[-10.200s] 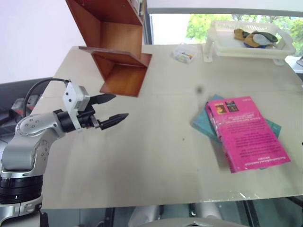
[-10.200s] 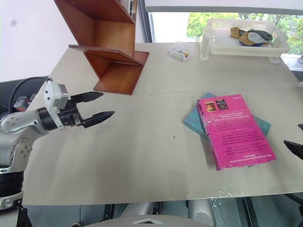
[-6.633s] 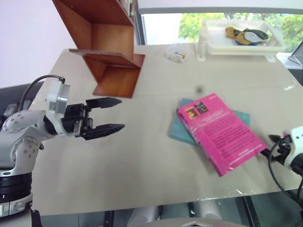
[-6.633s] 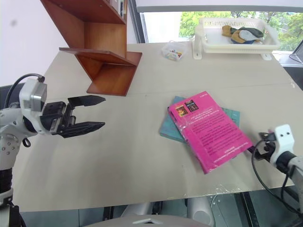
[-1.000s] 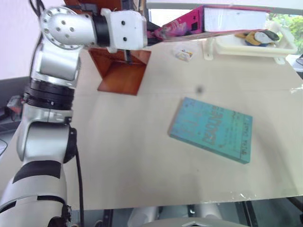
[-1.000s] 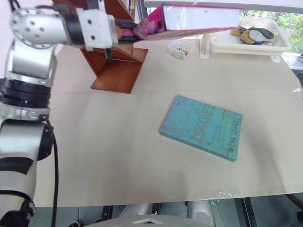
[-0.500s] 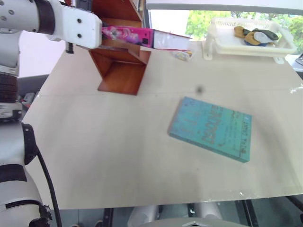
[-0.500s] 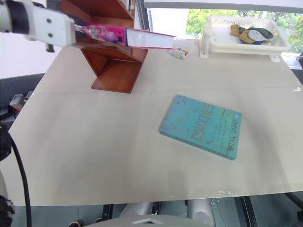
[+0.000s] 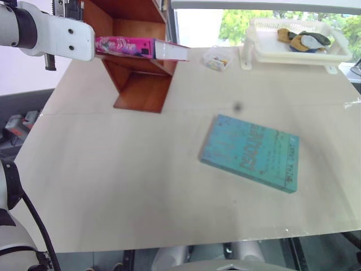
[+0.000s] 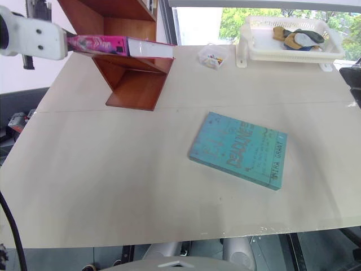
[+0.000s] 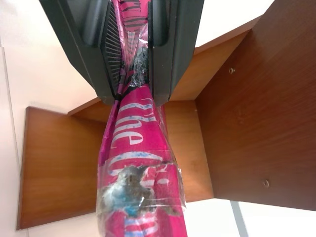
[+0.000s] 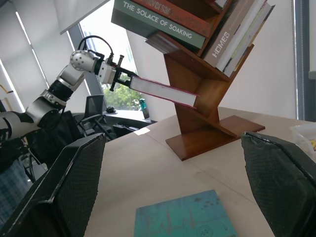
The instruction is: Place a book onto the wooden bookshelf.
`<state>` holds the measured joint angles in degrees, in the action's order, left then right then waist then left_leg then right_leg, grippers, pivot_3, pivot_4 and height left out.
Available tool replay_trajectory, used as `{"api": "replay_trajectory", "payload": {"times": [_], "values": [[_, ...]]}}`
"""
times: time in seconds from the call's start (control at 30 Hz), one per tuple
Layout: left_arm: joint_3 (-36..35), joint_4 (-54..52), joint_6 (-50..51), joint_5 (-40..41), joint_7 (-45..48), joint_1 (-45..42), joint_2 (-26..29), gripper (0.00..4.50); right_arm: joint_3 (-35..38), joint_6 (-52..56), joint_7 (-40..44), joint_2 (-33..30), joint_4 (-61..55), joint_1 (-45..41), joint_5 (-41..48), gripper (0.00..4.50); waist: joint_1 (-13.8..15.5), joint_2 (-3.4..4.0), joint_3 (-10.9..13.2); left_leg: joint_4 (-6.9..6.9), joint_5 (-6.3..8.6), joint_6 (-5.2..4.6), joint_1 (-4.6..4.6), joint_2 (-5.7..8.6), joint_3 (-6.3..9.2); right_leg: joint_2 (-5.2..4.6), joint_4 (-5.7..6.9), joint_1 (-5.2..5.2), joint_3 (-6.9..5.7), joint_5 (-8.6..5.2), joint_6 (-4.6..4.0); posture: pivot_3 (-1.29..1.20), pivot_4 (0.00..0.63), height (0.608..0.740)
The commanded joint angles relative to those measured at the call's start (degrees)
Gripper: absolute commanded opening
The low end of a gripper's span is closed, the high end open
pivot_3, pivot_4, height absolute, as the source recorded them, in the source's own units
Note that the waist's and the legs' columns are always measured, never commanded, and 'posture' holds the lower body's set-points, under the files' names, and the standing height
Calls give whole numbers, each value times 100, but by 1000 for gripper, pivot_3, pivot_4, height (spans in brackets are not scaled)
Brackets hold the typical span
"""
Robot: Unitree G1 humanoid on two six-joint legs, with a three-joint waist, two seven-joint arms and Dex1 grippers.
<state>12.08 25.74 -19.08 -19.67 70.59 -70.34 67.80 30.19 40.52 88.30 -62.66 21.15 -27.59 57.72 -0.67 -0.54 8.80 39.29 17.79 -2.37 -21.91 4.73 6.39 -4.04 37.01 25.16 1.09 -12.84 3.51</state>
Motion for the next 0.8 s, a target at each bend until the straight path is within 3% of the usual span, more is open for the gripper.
{"api": "replay_trajectory", "payload": {"times": [0.03, 0.33, 0.37, 0.6, 0.8], "values": [[-27, 193, -195, -244, -285, -206, 1, 236, 353, 34, 336, -156, -222, 91, 70, 4500, -3, 0, 0, 0, 0, 0, -2, 0, 0, 0, 2, 2, 0, 0, 0, 0, 150, 740], [275, 1088, -690, -904, -657, -768, -137, 236, 828, 170, 138, -161, -582, 529, 141, 4500, -12, 0, 0, 2, 0, 0, -2, 2, -4, 0, 8, 3, -1, 0, 0, 0, 150, 740], [325, 1176, -733, -1001, -693, -823, -134, 1242, 860, 185, 115, -147, -621, 551, 152, 4500, -20, 0, 0, 2, 0, 0, -2, 1, -7, 0, 8, 3, -1, 0, 0, 0, 150, 740], [477, 1541, -751, -1482, -1015, -1053, -74, 4441, 1051, 231, -14, -44, -836, 743, 198, 4500, -18, 0, -1, 3, 0, -1, 2, 1, -16, 0, 18, 5, 1, 0, 0, 0, 150, 740], [334, 1479, -624, -1265, -785, -1048, -55, 4441, 1094, 253, -77, -6, -922, 784, 224, 4500, -10, 0, -1, 6, 0, -1, 2, 3, -12, -3, 42, 6, -2, 0, 0, 0, 150, 740]]}}
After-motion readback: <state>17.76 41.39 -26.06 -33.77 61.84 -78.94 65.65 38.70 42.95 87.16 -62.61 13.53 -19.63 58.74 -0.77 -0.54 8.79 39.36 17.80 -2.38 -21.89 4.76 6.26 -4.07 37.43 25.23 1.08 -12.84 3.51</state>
